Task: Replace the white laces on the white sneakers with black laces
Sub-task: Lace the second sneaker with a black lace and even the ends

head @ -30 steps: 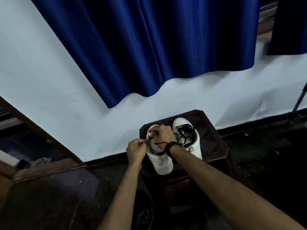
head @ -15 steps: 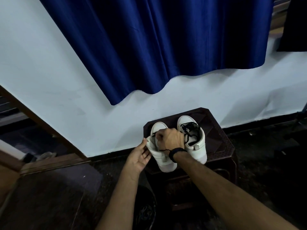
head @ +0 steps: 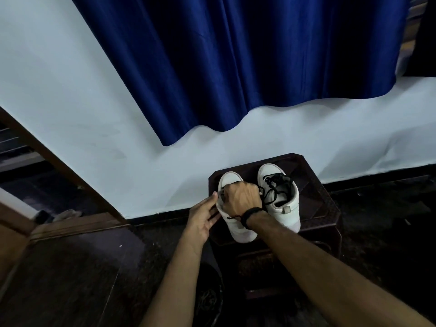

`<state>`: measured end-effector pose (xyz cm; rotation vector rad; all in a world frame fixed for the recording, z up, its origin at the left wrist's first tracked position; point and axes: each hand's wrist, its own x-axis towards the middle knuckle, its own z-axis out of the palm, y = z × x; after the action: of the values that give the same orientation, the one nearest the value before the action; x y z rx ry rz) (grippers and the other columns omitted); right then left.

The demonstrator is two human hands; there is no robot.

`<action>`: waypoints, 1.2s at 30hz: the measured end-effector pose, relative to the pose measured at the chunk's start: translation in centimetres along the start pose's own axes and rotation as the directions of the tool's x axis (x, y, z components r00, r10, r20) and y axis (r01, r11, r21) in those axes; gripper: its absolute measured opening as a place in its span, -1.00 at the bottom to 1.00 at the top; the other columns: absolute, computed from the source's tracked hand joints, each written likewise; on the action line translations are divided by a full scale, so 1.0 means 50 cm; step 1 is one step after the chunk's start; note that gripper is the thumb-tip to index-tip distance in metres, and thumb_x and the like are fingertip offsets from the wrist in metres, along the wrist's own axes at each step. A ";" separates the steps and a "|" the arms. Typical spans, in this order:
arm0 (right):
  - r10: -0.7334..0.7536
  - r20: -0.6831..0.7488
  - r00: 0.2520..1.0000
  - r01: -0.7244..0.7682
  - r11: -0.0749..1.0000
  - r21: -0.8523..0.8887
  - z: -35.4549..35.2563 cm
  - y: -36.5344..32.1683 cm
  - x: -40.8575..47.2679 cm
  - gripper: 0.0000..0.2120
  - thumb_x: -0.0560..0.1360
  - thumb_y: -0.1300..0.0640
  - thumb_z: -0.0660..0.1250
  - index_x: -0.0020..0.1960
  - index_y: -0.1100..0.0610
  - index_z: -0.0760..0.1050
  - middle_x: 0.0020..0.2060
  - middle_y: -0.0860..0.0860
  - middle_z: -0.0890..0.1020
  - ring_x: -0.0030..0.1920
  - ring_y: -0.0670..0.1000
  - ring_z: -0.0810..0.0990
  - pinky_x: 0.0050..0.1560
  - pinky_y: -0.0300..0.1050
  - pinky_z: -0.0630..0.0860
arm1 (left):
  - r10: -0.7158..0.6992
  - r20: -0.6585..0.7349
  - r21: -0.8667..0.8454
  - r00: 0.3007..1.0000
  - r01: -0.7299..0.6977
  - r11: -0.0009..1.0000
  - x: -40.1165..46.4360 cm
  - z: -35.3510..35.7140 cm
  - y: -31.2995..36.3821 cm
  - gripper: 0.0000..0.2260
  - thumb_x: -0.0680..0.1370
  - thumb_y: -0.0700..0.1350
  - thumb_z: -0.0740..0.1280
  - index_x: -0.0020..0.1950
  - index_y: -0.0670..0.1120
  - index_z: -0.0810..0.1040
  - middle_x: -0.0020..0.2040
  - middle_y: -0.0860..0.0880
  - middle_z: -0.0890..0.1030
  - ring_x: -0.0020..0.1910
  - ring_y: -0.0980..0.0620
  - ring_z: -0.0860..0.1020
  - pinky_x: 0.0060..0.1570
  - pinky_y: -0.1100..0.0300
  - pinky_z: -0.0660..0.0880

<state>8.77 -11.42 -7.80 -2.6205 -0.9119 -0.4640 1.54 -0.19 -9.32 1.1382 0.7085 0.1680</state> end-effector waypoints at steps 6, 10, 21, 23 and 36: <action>-0.106 -0.014 0.994 0.104 0.991 -0.088 0.006 -0.004 0.004 -0.63 0.49 -0.14 0.19 -0.29 0.08 0.57 -0.40 0.05 0.62 -0.36 0.12 0.61 -0.40 -0.17 0.22 | 0.015 -0.023 0.021 1.000 -0.014 1.000 -0.001 0.000 0.008 -0.84 0.50 -0.13 0.47 0.04 -0.14 0.67 0.01 -0.10 0.71 -0.05 0.00 0.68 -0.04 0.11 0.57; -0.108 -0.023 0.994 0.106 0.992 -0.065 0.007 -0.003 0.011 -0.63 0.50 -0.13 0.15 -0.24 0.09 0.56 -0.34 0.05 0.64 -0.30 0.13 0.62 -0.37 -0.16 0.24 | 0.064 -0.037 0.091 0.997 -0.060 0.994 0.005 0.003 0.006 -0.83 0.51 -0.08 0.46 0.03 -0.14 0.68 -0.01 -0.11 0.72 -0.08 0.01 0.69 -0.09 0.13 0.57; -0.075 -0.076 0.994 0.069 0.995 -0.073 0.021 0.003 0.010 -0.64 0.38 -0.13 0.30 -0.43 0.11 0.53 -0.53 0.06 0.54 -0.30 0.14 0.55 -0.36 -0.11 0.44 | 0.159 -0.124 0.211 0.979 -0.131 0.969 0.045 0.017 0.005 -0.81 0.48 -0.42 0.33 -0.02 -0.23 0.68 -0.11 -0.17 0.71 -0.16 -0.06 0.67 -0.21 0.21 0.61; -0.071 -0.080 0.994 0.066 0.996 -0.065 0.022 0.001 0.009 -0.59 0.43 -0.14 0.19 -0.42 0.11 0.54 -0.52 0.07 0.54 -0.28 0.14 0.54 -0.31 -0.08 0.45 | 0.215 -0.139 0.277 0.967 -0.171 0.946 0.054 0.023 0.000 -0.78 0.50 -0.40 0.28 -0.08 -0.18 0.69 -0.11 -0.15 0.71 -0.13 -0.06 0.67 -0.11 0.15 0.62; 0.073 -0.016 0.997 -0.075 0.977 -0.198 0.024 0.004 0.001 -0.81 0.23 -0.01 0.47 -0.38 0.10 0.57 -0.47 0.04 0.60 -0.24 0.13 0.52 -0.12 0.00 0.30 | 0.118 -0.193 -0.030 0.974 -0.126 0.992 0.030 -0.113 0.062 -0.79 0.65 -0.13 0.17 -0.19 -0.07 0.39 -0.47 0.03 0.33 -0.58 0.11 0.22 -0.59 0.30 0.13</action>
<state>9.17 -11.07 -8.88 -2.8179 -0.7985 -0.5739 0.06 6.19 -8.56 1.1357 0.8008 0.3990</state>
